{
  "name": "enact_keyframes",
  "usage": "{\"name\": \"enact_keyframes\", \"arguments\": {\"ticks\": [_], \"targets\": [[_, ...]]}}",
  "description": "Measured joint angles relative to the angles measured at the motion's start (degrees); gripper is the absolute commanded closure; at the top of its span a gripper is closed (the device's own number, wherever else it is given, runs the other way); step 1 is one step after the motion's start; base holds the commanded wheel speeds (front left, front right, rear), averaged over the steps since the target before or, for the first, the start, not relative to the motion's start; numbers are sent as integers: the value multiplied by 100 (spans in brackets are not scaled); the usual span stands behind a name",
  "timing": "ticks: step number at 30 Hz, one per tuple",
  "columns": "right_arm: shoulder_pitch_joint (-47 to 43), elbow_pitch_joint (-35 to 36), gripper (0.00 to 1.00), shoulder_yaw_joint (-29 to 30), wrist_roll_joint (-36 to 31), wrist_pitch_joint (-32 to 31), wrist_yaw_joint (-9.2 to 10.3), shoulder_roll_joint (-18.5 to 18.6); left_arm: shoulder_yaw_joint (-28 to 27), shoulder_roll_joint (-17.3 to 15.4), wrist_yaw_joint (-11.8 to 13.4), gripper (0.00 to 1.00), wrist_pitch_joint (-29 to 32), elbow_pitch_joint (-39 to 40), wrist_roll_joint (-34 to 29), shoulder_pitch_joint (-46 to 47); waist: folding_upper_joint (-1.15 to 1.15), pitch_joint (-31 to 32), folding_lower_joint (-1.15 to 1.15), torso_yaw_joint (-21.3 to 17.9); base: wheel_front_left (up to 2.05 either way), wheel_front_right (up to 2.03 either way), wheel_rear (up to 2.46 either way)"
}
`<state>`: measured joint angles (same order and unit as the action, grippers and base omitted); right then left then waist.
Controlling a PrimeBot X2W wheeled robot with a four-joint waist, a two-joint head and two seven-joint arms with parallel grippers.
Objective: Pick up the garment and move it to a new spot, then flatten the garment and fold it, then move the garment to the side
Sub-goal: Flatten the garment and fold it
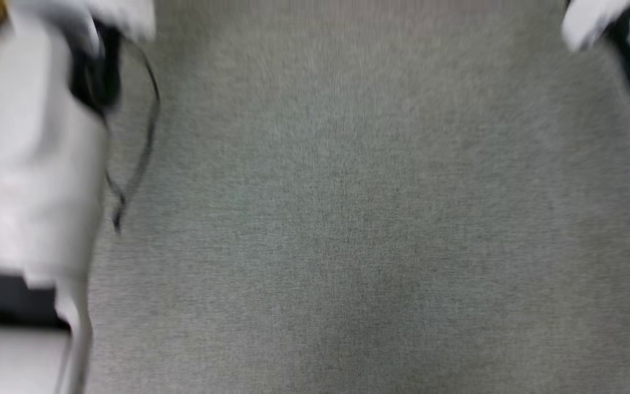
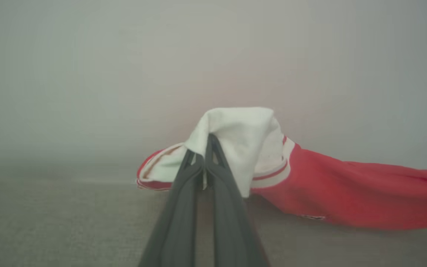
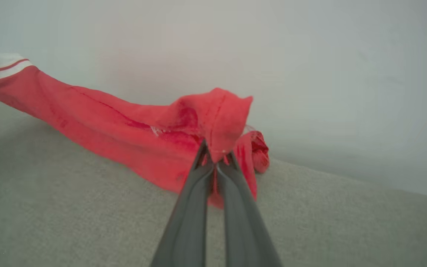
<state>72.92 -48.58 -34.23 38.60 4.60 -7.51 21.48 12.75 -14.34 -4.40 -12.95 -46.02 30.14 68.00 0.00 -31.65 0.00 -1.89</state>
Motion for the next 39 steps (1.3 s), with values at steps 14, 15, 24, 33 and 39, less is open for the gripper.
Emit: {"name": "enact_keyframes", "arguments": {"ticks": [14,15,24,33,39], "targets": [[-3049,826,100,-433,578,523,-2,465,-463,-172,290,100,-192,1680,311,-4225,0,1744,-2,69,0,0,0],[-3248,910,100,-403,593,532,-2,491,-531,-189,349,100,-193,1884,365,-4523,0,1846,-2,73,0,0,0],[-4974,1761,100,218,486,456,-4,680,-631,-297,1057,100,386,3944,482,-6748,0,2503,-2,169,0,0,0],[-6612,3255,100,1440,-56,-523,-4,642,-611,-433,1518,100,1031,5439,512,-7786,0,2769,-2,259,0,0,0],[-6828,4063,100,2124,-535,-1362,-3,248,-519,-549,1471,100,1296,5569,491,-7334,0,2623,-2,247,0,0,0]]}}
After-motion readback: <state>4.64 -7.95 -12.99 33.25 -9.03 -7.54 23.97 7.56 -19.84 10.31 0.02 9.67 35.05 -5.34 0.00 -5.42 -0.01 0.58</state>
